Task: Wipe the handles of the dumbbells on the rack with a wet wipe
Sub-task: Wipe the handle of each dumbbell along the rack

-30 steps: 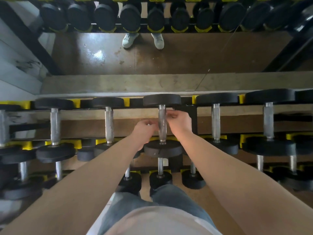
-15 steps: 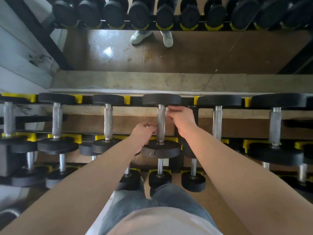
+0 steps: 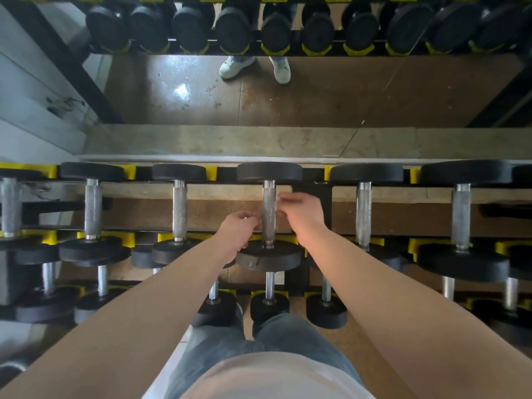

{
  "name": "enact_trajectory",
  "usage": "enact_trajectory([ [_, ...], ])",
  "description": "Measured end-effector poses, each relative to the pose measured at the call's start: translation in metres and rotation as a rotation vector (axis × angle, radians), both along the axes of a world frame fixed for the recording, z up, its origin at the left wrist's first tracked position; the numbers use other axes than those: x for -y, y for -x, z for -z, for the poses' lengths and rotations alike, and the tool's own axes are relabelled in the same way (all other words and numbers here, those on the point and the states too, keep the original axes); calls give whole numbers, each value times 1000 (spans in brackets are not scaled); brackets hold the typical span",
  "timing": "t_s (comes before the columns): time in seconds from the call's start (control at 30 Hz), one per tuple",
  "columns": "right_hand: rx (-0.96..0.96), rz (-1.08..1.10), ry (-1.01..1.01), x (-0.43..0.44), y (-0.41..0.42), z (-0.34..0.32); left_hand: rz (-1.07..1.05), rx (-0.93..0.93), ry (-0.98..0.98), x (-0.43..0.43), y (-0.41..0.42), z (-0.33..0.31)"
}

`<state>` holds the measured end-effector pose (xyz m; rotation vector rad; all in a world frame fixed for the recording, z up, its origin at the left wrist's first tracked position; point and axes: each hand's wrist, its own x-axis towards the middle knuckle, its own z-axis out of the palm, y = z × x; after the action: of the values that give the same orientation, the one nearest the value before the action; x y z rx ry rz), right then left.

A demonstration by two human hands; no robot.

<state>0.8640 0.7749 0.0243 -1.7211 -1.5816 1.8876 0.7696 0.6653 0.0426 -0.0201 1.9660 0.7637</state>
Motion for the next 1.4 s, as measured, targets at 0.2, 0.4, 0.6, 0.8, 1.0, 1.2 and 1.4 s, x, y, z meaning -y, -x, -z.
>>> enact_trajectory([
  [0.2,-14,-62,-73,-4,9,-4,3,21,4,2,2,0],
  [0.4,123,-471,-151,28,-31,4,36,1,-13,5,2,3],
  [0.6,40,-139,-239,6,2,-1,30,6,10,4,0,-3],
  [0.8,79,-401,-259,9,-13,-1,42,-9,4,6,-1,-2],
  [1.0,164,-681,-234,24,-37,6,56,-9,-29,7,-1,2],
  [1.2,37,-255,-376,0,4,0,16,-14,-16,7,-1,1],
  [1.4,65,-745,-511,20,-34,2,10,11,-73,14,2,2],
])
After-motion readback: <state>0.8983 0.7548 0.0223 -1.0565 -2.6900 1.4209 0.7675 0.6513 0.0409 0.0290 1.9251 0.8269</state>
